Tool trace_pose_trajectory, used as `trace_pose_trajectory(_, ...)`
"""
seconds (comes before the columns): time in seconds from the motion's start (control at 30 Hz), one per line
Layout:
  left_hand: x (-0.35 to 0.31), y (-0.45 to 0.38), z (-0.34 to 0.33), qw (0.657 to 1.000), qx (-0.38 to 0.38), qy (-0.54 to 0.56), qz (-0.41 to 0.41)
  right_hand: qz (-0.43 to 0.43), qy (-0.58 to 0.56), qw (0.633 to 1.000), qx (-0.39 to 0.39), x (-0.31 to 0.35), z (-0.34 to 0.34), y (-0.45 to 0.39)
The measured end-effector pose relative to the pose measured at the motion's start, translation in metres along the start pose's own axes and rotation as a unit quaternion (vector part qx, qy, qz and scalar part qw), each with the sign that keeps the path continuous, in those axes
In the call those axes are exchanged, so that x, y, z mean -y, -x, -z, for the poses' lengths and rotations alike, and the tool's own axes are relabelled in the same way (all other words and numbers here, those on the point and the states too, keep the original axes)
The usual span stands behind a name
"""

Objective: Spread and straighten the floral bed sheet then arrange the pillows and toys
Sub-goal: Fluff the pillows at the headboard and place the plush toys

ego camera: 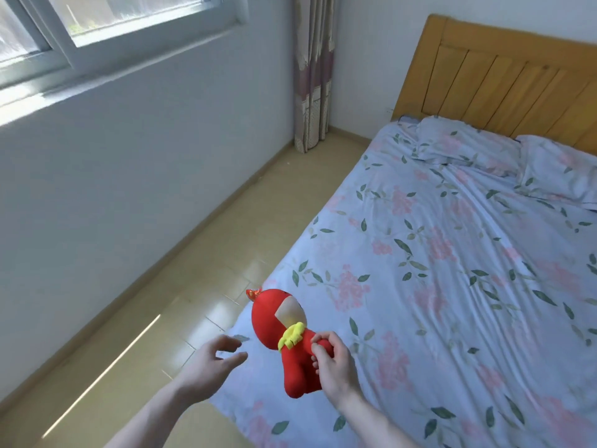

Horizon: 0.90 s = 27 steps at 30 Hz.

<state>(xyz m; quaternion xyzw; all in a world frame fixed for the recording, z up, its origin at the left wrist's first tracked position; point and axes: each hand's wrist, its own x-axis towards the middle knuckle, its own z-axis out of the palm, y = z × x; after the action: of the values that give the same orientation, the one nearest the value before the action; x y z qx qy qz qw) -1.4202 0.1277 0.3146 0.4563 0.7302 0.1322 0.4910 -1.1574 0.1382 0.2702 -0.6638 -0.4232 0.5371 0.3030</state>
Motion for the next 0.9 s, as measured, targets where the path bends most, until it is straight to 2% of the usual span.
trace_pose_trajectory(0.03, 0.022, 0.014, 0.033, 0.999, -0.003, 0.031, 0.019, 0.019, 0.013, 1.0, 0.011, 0.014, -0.037, 0.015)
trace_pose_trajectory(0.17, 0.072, 0.033, 0.105, 0.994, 0.02, 0.096, 0.052, 0.063, 0.038, 0.997, 0.031, 0.058, -0.116, 0.043)
trace_pose_trajectory(0.33, 0.086, 0.022, 0.185, 0.983, 0.031, 0.168, 0.067, 0.104, 0.062, 0.992, 0.038, 0.103, -0.182, 0.069)
trace_pose_trajectory(0.53, 0.055, -0.028, 0.237, 0.968, 0.034, 0.228, 0.097, 0.178, 0.097, 0.978, 0.053, 0.147, -0.209, 0.062)
trace_pose_trajectory(0.7, 0.027, -0.079, 0.265, 0.961, 0.013, 0.246, 0.126, 0.253, 0.165, 0.95, 0.081, 0.174, -0.218, 0.026)
trace_pose_trajectory(0.83, -0.005, -0.121, 0.3, 0.958, -0.03, 0.267, 0.099, 0.244, 0.166, 0.952, 0.085, 0.199, -0.229, -0.008)
trace_pose_trajectory(0.9, -0.023, -0.142, 0.314, 0.962, -0.053, 0.262, 0.054, 0.213, 0.169, 0.959, 0.083, 0.21, -0.229, -0.027)
